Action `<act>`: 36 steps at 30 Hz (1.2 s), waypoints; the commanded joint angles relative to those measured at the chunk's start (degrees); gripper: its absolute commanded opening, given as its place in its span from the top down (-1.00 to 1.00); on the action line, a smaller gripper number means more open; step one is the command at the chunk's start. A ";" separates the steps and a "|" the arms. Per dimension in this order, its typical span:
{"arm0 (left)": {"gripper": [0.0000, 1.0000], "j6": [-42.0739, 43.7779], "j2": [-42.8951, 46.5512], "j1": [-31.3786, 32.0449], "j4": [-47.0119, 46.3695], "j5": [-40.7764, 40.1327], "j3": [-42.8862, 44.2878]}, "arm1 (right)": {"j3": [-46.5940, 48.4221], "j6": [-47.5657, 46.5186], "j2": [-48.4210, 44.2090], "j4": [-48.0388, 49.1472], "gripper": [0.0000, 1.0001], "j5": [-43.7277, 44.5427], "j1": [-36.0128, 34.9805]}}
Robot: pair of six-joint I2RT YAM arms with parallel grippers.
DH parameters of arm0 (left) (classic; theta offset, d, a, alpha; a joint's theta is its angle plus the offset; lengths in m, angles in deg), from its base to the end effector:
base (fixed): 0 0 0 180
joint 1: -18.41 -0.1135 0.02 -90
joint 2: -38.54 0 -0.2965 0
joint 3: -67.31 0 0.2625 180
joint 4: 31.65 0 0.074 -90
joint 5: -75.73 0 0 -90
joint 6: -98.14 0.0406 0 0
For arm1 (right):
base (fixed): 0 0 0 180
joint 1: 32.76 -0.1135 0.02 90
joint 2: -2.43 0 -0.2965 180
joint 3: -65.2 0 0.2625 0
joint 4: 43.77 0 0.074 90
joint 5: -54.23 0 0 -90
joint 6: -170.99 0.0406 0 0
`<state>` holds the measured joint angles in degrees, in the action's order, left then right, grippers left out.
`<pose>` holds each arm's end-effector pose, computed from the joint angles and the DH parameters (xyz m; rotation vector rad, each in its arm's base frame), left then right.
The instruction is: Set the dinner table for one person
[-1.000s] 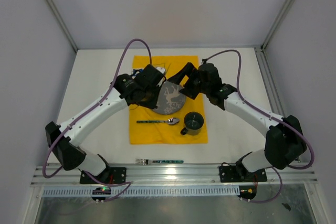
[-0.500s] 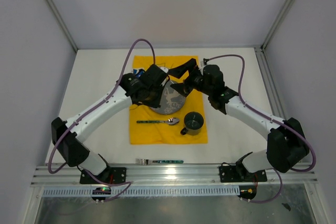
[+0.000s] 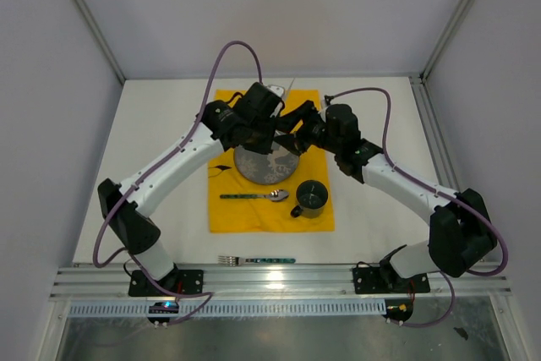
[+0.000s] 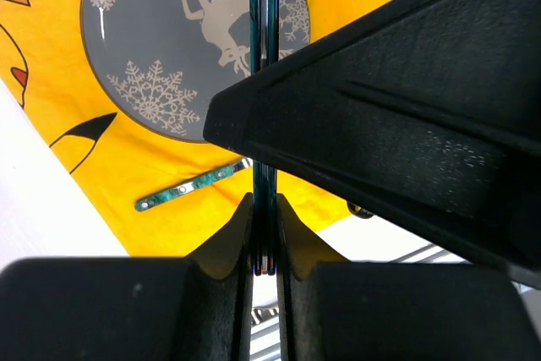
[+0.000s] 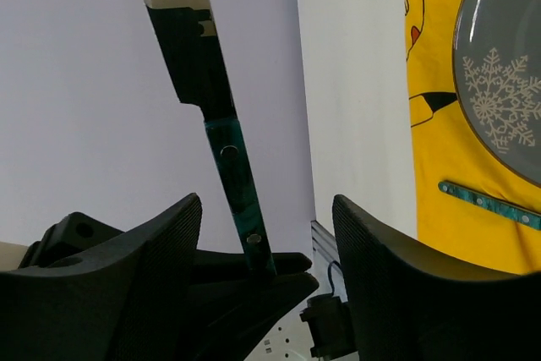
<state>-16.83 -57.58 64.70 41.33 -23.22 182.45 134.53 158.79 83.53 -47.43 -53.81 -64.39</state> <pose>0.2581 -0.2609 0.4016 0.4038 2.4926 -0.3178 0.2826 0.1888 0.3229 0.6029 2.0762 1.5308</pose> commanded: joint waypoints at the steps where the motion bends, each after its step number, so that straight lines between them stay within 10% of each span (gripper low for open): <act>1: 1.00 1.15 0.23 -0.05 -0.62 0.07 2.49 | 2.15 -1.16 0.20 1.33 -0.32 -1.03 0.17; 6: 1.00 1.07 0.58 -0.05 -0.36 -0.02 1.43 | 0.93 -0.98 0.20 4.67 0.06 -0.68 0.09; 18: 1.00 -0.16 2.33 -0.05 -1.50 1.74 -2.96 | -0.48 -0.72 0.99 8.19 0.17 -0.76 0.09; 27: 1.00 -0.08 4.09 -0.05 -0.71 1.13 -3.58 | 0.04 -1.16 2.04 9.42 0.88 -1.12 0.09; 36: 0.90 0.45 3.48 -0.05 0.43 -1.94 -2.27 | -0.40 -0.02 0.64 6.00 0.94 1.69 0.09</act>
<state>-16.94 -55.59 64.41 40.96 -23.70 179.06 133.68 157.89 86.06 -42.60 -54.75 -64.42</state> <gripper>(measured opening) 0.109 0.208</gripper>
